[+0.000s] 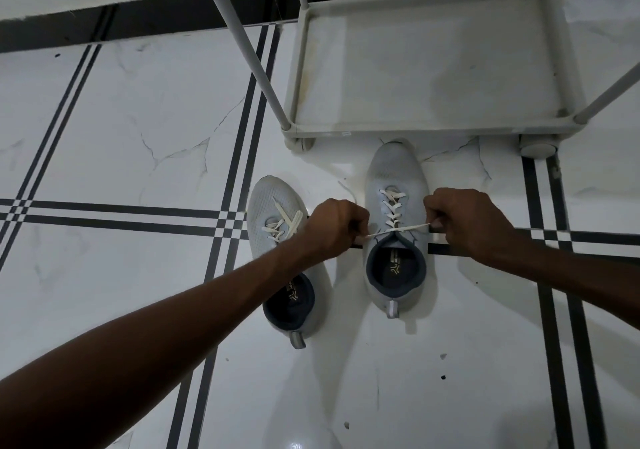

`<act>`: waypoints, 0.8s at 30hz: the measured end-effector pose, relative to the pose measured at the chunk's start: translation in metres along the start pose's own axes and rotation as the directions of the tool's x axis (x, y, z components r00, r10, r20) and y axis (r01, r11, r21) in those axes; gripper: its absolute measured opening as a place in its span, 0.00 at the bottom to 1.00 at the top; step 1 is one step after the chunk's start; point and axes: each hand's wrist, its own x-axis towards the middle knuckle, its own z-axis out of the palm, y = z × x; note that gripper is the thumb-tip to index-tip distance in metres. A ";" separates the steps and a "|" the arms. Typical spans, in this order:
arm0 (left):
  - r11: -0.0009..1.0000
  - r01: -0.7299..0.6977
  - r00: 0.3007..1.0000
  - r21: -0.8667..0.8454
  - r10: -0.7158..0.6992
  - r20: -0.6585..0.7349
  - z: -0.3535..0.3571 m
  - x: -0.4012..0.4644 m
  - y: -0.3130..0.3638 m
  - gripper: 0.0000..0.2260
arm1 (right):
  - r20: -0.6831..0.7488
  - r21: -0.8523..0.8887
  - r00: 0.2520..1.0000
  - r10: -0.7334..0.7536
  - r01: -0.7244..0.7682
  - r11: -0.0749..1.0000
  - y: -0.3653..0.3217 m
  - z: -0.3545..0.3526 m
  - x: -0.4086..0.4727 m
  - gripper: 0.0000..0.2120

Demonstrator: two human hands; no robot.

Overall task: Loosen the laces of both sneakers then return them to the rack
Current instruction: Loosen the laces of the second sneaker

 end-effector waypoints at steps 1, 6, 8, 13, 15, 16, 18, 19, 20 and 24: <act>1.000 0.002 1.000 0.014 -0.002 0.012 0.003 -0.003 -0.001 0.04 | 0.022 -0.022 1.000 -0.012 0.012 1.000 0.001 0.001 -0.002 0.17; 0.996 0.044 0.997 0.080 -0.048 0.056 0.009 -0.010 -0.004 0.07 | 0.052 -0.045 0.998 0.020 -0.017 0.999 0.013 0.008 -0.005 0.17; 0.996 0.052 0.997 0.068 -0.056 0.059 0.009 -0.009 -0.005 0.07 | 0.061 -0.031 0.998 0.036 -0.034 0.999 0.014 0.008 -0.005 0.16; 0.973 0.128 0.970 -0.193 -0.082 0.231 -0.021 -0.011 -0.023 0.06 | 0.179 0.045 0.979 0.094 -0.103 0.994 0.019 -0.013 0.002 0.08; 0.932 0.155 0.950 -0.326 -0.051 0.307 -0.037 -0.015 -0.025 0.06 | 0.237 0.091 0.967 0.089 -0.113 0.989 0.018 -0.028 -0.001 0.08; 0.910 0.161 0.941 -0.383 -0.025 0.337 -0.043 -0.018 -0.024 0.05 | 0.276 0.104 0.958 0.076 -0.108 0.989 0.015 -0.036 -0.004 0.08; 0.852 0.174 0.924 -0.495 0.033 0.382 -0.053 -0.020 -0.019 0.04 | 0.359 0.155 0.932 0.055 -0.117 0.981 0.008 -0.051 -0.009 0.07; 0.820 0.172 0.920 -0.546 0.064 0.387 -0.057 -0.020 -0.015 0.03 | 0.395 0.212 0.918 0.039 -0.132 0.968 0.005 -0.057 -0.010 0.07; 0.782 0.169 0.921 -0.599 0.091 0.379 -0.059 -0.019 -0.011 0.03 | 0.418 0.288 0.908 0.013 -0.147 0.946 0.000 -0.062 -0.013 0.06; 0.604 0.159 0.936 -0.781 0.159 0.314 -0.059 -0.007 0.006 0.07 | 0.348 0.636 0.936 -0.060 -0.189 0.748 -0.018 -0.066 -0.016 0.03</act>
